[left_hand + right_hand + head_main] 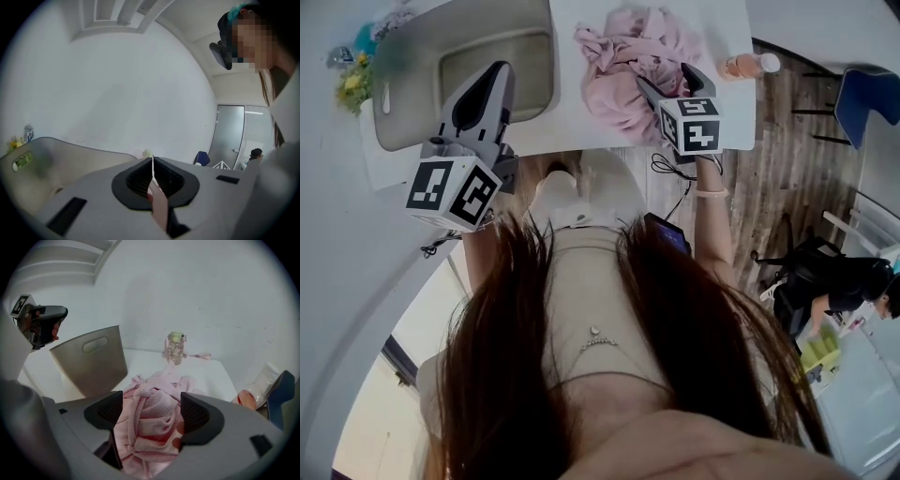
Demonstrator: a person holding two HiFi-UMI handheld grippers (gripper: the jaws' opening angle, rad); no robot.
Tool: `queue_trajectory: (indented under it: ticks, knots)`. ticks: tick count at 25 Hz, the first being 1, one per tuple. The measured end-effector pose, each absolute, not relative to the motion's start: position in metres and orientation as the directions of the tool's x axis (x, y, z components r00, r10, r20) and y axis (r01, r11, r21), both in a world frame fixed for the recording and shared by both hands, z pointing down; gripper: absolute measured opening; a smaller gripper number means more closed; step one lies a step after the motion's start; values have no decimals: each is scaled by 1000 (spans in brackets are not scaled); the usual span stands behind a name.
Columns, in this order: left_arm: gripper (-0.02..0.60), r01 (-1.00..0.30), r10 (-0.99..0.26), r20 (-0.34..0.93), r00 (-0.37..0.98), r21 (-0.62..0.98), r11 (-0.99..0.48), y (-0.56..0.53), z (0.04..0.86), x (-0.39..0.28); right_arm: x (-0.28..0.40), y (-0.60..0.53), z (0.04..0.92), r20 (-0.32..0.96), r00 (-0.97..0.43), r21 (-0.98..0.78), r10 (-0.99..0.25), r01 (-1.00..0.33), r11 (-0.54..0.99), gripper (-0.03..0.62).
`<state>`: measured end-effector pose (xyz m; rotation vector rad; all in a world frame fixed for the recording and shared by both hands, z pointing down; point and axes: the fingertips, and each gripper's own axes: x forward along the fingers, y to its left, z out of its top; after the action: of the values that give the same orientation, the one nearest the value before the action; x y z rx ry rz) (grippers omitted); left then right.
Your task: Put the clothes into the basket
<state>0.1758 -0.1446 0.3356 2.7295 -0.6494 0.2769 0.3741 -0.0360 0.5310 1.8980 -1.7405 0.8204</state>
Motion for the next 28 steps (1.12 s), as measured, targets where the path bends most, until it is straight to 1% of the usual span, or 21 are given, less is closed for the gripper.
queue_trajectory:
  ticks: [7, 12, 15, 19, 22, 25, 28]
  knots:
    - [9, -517, -446, 287, 848, 257, -816, -150, 342, 174, 369, -38, 572, 766, -54, -123, -641, -990, -63, 405]
    - [11, -544, -472, 294, 831, 250, -801, -150, 342, 175, 367, -38, 594, 803, -92, -142, -589, -989, -39, 411]
    - [9, -562, -490, 299, 819, 246, -790, -150, 343, 175, 373, -38, 607, 826, -67, -102, -559, -994, -31, 410]
    - [11, -581, -510, 300, 806, 242, -777, -149, 343, 176, 380, -36, 618, 855, 25, 19, -518, -1000, -18, 402]
    - [11, -585, -515, 296, 804, 241, -774, -147, 342, 177, 381, -35, 618, 854, 61, 61, -516, -998, -17, 356]
    - [9, -591, -522, 296, 800, 240, -770, -147, 341, 175, 384, -34, 615, 846, 74, 69, -529, -997, -29, 282]
    - [11, -600, -533, 290, 795, 237, -764, -149, 339, 171, 385, -33, 610, 833, 72, 64, -549, -997, -33, 226]
